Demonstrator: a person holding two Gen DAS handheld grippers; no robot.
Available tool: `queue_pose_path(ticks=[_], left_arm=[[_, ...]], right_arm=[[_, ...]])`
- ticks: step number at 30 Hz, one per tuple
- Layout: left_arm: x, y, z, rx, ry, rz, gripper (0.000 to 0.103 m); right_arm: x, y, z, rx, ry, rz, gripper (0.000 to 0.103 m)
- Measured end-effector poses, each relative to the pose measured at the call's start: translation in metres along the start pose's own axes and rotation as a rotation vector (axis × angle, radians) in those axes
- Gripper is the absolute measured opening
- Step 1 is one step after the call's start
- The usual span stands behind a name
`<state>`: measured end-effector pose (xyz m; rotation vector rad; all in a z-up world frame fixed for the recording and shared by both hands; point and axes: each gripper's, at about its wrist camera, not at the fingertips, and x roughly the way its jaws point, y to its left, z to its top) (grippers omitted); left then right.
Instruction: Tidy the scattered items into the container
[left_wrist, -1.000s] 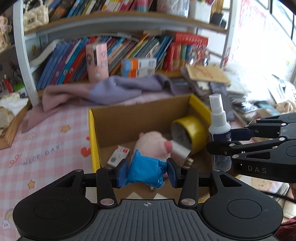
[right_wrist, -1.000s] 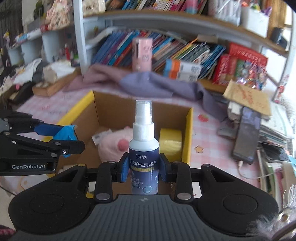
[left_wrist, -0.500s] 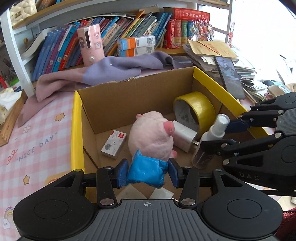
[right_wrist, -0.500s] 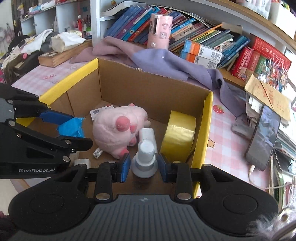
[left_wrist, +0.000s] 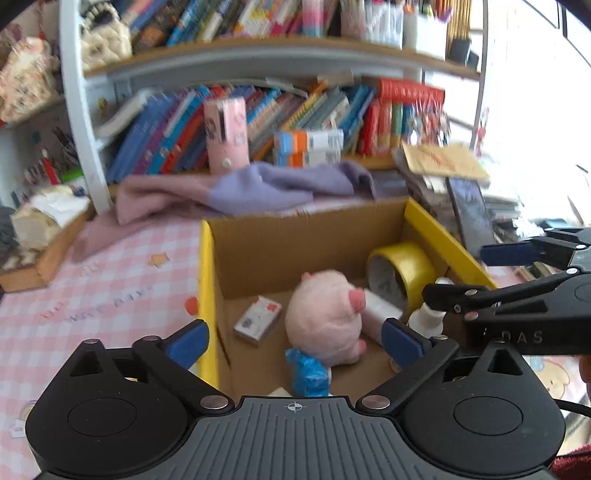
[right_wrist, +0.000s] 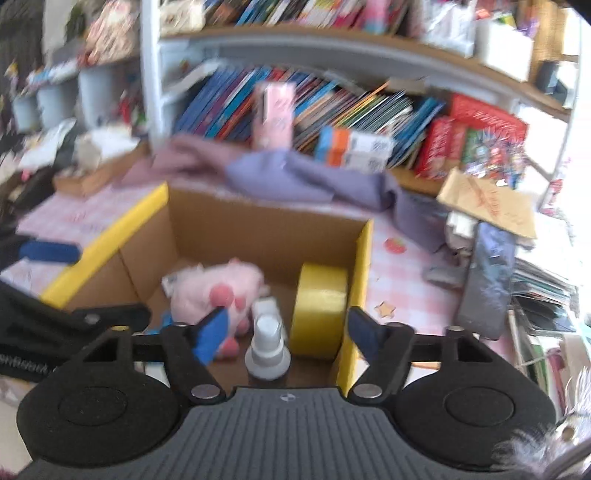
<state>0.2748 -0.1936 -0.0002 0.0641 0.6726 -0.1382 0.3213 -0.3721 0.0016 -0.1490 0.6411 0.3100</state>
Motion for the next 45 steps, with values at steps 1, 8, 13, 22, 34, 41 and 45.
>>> queue_pose_path(ticks=[1,8,13,22,34,41,45], left_arm=[[-0.007,0.001,0.0,0.004,-0.022,0.005,0.103],[-0.055,0.019,-0.012,-0.027,-0.113,0.042,0.103],[-0.089,0.041,-0.03,-0.063,-0.166,0.106,0.103],[-0.146,0.078,-0.086,-0.105,-0.174,0.186,0.103],[-0.216,0.101,-0.166,-0.102,-0.107,0.175,0.103],[-0.235,0.107,-0.181,-0.104,-0.079,0.157,0.103],[-0.234,0.107,-0.187,-0.118,-0.059,0.138,0.103]], right_arm=[[-0.006,0.002,0.001,0.009,-0.022,-0.015,0.078],[-0.045,0.027,-0.003,0.055,-0.134,-0.075,0.085],[-0.067,0.055,-0.012,0.068,-0.164,-0.091,0.087],[-0.115,0.126,-0.042,0.034,-0.193,-0.101,0.091],[-0.182,0.211,-0.122,0.045,-0.103,-0.127,0.098],[-0.2,0.231,-0.137,0.065,-0.042,-0.13,0.101],[-0.198,0.236,-0.144,0.056,0.01,-0.123,0.103]])
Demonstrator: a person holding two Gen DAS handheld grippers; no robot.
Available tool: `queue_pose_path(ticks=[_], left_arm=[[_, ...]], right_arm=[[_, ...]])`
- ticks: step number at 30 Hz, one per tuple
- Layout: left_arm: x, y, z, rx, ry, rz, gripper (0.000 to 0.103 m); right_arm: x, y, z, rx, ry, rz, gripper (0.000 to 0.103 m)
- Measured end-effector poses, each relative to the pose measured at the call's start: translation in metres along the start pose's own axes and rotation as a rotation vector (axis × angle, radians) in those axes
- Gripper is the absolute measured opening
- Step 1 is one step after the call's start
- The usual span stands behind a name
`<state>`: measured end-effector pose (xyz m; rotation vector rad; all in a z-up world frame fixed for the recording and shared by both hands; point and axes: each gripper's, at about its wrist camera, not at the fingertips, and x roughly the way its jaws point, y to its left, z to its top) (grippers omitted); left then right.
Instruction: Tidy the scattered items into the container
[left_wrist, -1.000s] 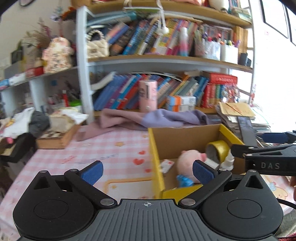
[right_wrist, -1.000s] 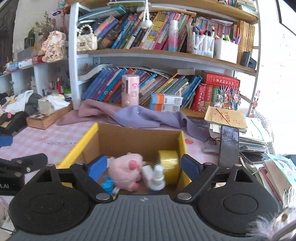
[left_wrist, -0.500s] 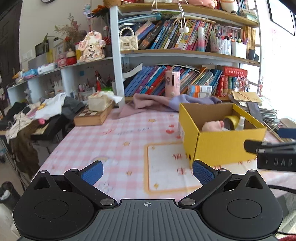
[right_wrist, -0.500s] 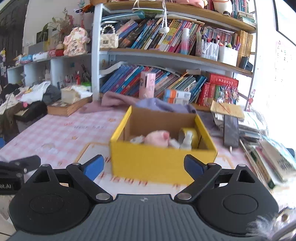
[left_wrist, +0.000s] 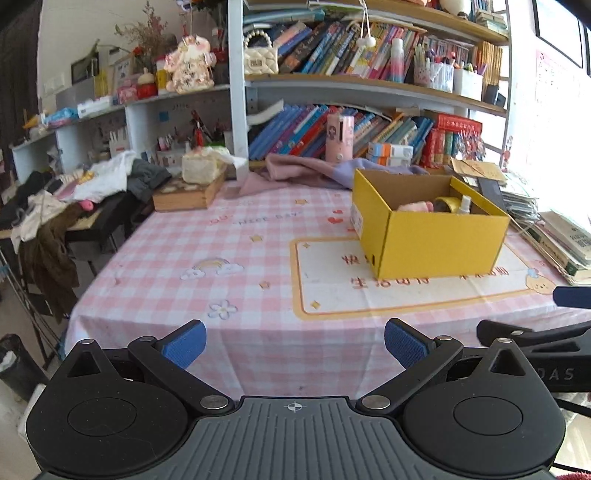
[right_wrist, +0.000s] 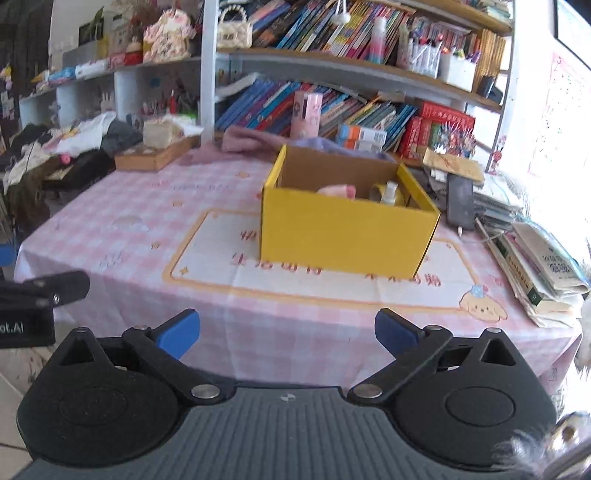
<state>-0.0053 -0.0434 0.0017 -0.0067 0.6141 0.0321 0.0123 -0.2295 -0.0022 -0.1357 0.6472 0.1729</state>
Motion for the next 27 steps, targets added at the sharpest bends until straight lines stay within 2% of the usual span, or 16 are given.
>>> queue_pose_path(ticks=[3,12,27], left_arm=[[0.0,0.002,-0.002,-0.002,0.018,-0.017,0.103],[0.006,0.004,-0.004,-0.001,0.054,0.013,0.103],[0.007,0.01,-0.003,-0.011,0.068,0.018,0.103]], right_arm=[[0.002,-0.003,0.0,0.026,0.02,0.001,0.103],[0.006,-0.003,0.005,0.031,0.028,0.013,0.103],[0.009,0.001,0.01,0.018,0.025,0.025,0.103]])
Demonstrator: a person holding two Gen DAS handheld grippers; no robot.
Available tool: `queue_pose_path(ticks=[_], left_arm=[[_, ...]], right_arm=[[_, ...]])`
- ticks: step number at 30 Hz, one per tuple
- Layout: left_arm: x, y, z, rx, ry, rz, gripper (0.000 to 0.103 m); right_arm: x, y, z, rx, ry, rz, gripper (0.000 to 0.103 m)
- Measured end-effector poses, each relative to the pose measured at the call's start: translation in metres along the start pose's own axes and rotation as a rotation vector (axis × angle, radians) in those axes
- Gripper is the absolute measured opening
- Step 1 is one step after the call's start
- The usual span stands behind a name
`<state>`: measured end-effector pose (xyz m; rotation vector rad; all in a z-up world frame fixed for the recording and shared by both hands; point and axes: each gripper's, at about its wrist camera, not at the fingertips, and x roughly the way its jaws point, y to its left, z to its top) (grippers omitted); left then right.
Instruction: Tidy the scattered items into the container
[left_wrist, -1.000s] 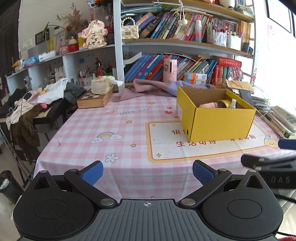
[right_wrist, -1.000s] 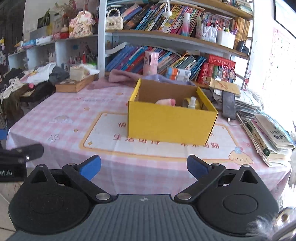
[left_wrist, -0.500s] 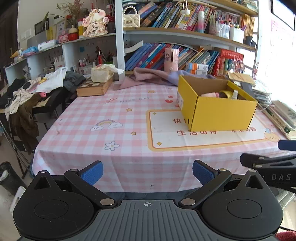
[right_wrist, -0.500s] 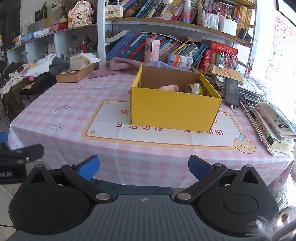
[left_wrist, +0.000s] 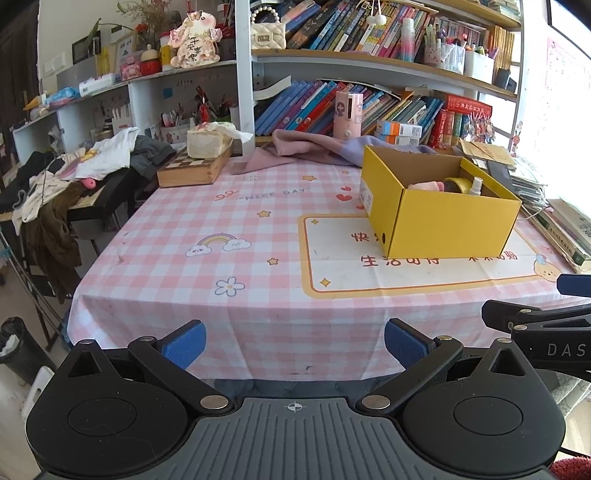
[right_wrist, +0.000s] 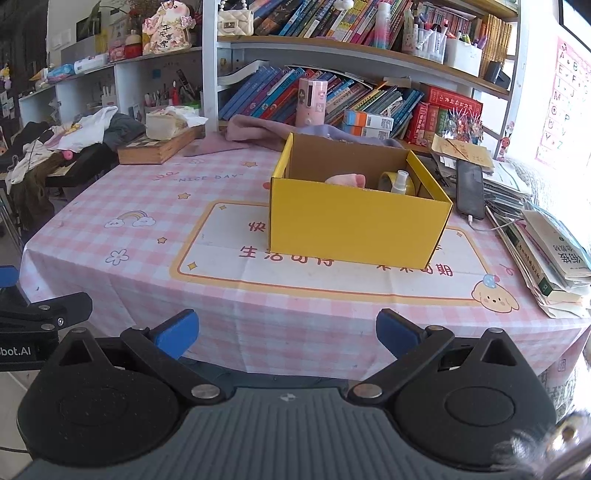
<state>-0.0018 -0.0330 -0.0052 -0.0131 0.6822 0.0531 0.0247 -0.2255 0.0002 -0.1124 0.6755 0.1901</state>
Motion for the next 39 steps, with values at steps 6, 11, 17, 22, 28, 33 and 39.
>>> queue_pose_path(ticks=[6,11,17,22,28,33,39], left_arm=[[0.001,0.002,0.0,0.004,0.007,-0.006,0.103],[0.001,0.005,0.0,0.002,0.01,-0.008,0.103],[0.003,0.006,0.0,0.005,0.011,-0.014,0.103],[0.005,0.006,0.0,0.01,0.015,-0.02,0.103],[0.007,0.006,0.001,0.009,0.016,-0.025,0.103],[0.007,0.007,0.001,0.008,0.017,-0.026,0.103],[0.01,0.007,0.002,0.012,0.014,-0.023,0.103]], right_arm=[[0.0,0.001,0.0,0.0,0.001,0.002,0.103],[0.002,0.005,-0.001,0.002,0.005,0.003,0.103],[0.002,0.006,-0.001,0.003,0.005,0.001,0.103],[0.003,0.009,-0.001,0.005,0.008,-0.004,0.103],[0.004,0.009,0.0,0.001,0.009,-0.003,0.103],[0.005,0.009,0.001,-0.002,0.011,-0.004,0.103],[0.006,0.01,0.001,-0.005,0.016,-0.004,0.103]])
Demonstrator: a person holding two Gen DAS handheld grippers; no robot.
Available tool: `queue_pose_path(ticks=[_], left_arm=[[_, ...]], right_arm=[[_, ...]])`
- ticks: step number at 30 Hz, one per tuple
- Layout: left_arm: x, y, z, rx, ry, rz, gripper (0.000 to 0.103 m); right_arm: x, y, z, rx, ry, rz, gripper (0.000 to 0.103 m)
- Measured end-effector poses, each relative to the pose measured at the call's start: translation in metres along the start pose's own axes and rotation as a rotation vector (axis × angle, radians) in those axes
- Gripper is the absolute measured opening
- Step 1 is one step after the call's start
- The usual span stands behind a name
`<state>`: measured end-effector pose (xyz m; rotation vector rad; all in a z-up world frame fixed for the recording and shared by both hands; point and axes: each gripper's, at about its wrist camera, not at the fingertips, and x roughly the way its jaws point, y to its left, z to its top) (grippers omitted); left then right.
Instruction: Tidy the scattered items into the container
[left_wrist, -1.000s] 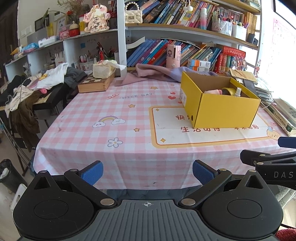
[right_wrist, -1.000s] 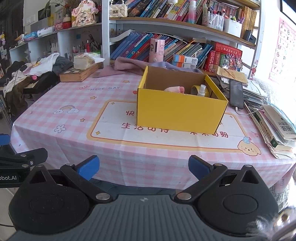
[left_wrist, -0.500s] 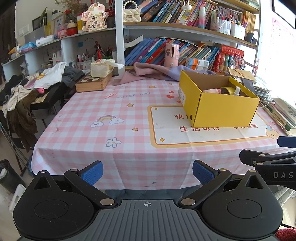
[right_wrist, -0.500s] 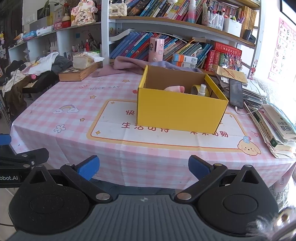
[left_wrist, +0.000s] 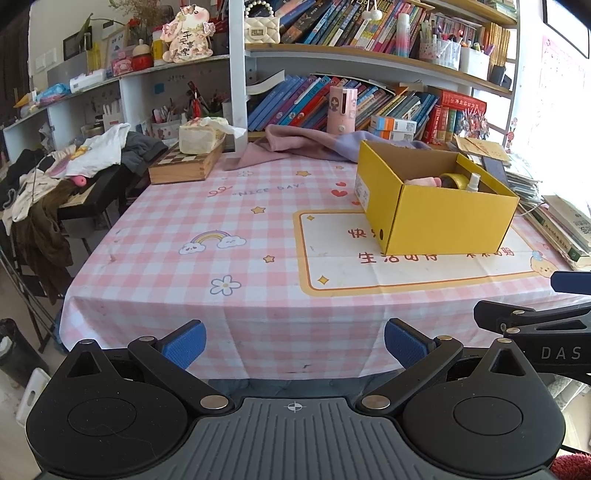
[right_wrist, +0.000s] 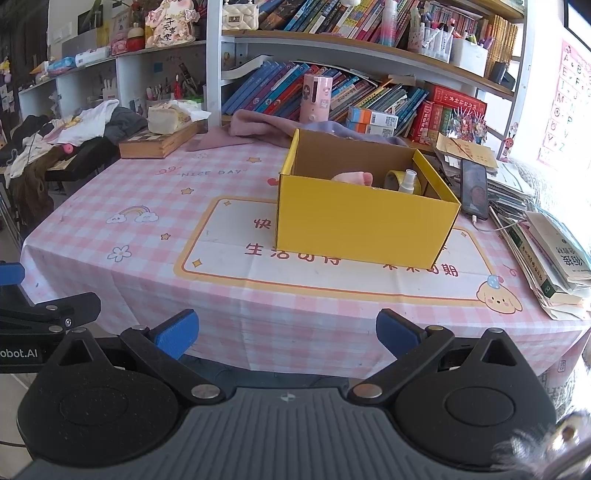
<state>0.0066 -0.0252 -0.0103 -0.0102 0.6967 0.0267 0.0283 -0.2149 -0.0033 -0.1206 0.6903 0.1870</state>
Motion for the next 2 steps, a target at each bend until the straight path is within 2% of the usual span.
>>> queue_pose_path(ticks=[2], left_arm=[[0.0022,0.0003,0.0005,0.001,0.005,0.005,0.103]], right_arm=[[0.0017,-0.0002,0.0005,-0.001,0.003,0.0,0.103]])
